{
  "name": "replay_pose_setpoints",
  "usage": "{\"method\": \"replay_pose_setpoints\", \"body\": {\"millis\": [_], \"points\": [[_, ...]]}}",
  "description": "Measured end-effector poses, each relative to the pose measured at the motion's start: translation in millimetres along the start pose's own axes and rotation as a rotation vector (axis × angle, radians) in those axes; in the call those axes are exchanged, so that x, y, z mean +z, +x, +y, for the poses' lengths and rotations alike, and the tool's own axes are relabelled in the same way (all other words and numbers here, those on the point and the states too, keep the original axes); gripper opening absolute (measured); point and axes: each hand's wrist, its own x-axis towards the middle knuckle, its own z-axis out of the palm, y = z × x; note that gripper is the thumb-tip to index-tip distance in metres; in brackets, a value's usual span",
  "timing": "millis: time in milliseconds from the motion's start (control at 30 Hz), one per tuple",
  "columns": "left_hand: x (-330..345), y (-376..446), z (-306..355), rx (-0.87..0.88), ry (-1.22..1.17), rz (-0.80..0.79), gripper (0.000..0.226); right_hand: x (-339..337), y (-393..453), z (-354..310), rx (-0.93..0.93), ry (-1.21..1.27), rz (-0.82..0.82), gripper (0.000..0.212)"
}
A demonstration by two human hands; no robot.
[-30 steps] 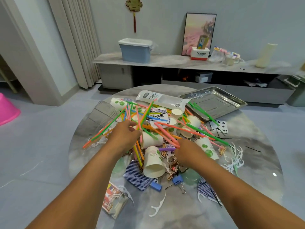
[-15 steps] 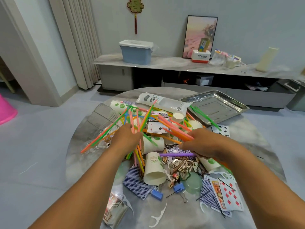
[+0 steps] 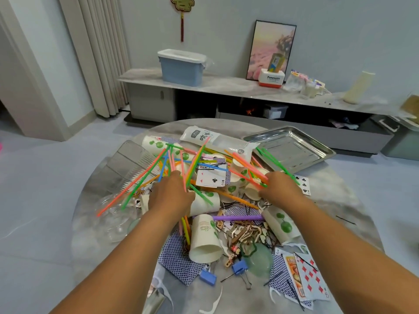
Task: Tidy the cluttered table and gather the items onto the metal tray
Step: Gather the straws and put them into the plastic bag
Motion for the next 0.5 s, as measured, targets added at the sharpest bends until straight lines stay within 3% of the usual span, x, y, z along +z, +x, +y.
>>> {"method": "replay_pose_setpoints", "body": {"millis": [133,500], "points": [[-1,-2,2,0.005,-0.037,0.003,0.063,10,7,0,-0.052,-0.078,0.067,0.005],[-16,4,-4,0.02,-0.18,0.158,0.063,-46,5,-56,-0.344,-0.107,0.359,0.018]]}}
